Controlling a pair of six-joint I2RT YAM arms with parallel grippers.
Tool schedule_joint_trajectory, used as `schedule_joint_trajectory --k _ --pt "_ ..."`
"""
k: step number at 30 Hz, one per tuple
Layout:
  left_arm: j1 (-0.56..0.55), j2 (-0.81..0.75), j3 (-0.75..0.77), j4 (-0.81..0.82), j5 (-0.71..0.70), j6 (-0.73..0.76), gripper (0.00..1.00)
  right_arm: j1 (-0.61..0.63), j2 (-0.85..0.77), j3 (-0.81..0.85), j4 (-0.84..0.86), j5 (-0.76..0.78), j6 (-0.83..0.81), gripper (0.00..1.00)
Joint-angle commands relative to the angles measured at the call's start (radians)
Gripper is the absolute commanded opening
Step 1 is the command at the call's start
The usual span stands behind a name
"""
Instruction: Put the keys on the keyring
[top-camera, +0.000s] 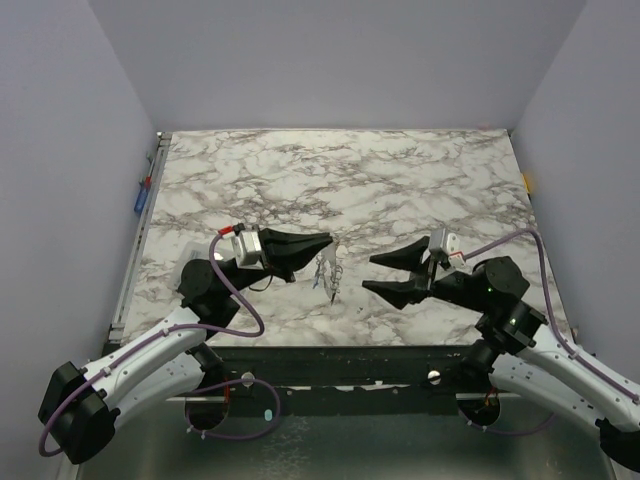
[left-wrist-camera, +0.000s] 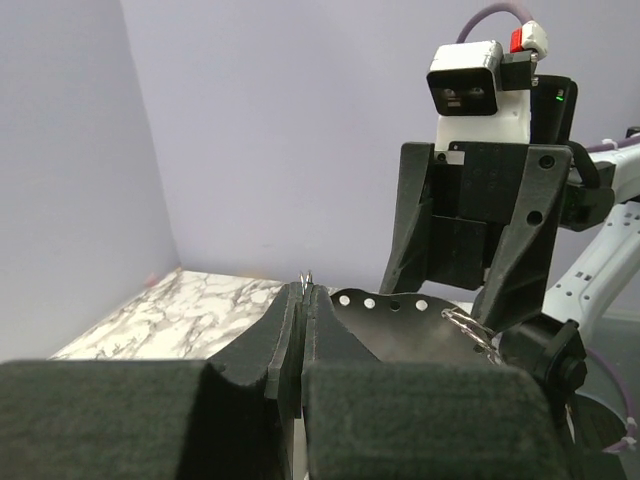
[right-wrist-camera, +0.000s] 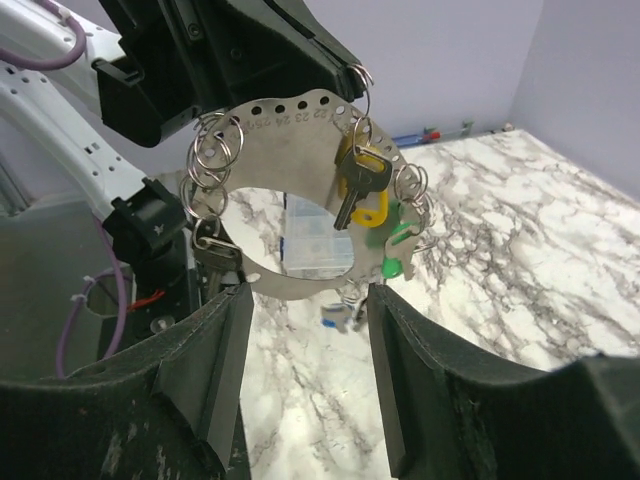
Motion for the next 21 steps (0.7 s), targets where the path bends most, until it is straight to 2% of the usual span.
schedule_joint_trajectory --k 1,10,14,21 --pt "-0.003 -0.005 -0.013 0.052 -0.077 0.018 0.0 0.006 0.009 0.042 -0.015 0.039 0.124 0.59" --pt "-0.004 -0.001 -0.039 0.052 -0.183 0.027 0.0 0.006 0.139 0.096 0.063 0.08 0.319 0.61" --pt "-0.005 0.006 -0.051 0.052 -0.237 0.03 0.0 0.008 0.176 0.105 0.083 0.088 0.339 0.69" --pt "-0.006 0.032 -0.054 0.054 -0.287 0.034 0.0 0.018 0.204 0.108 0.104 0.094 0.321 0.73"
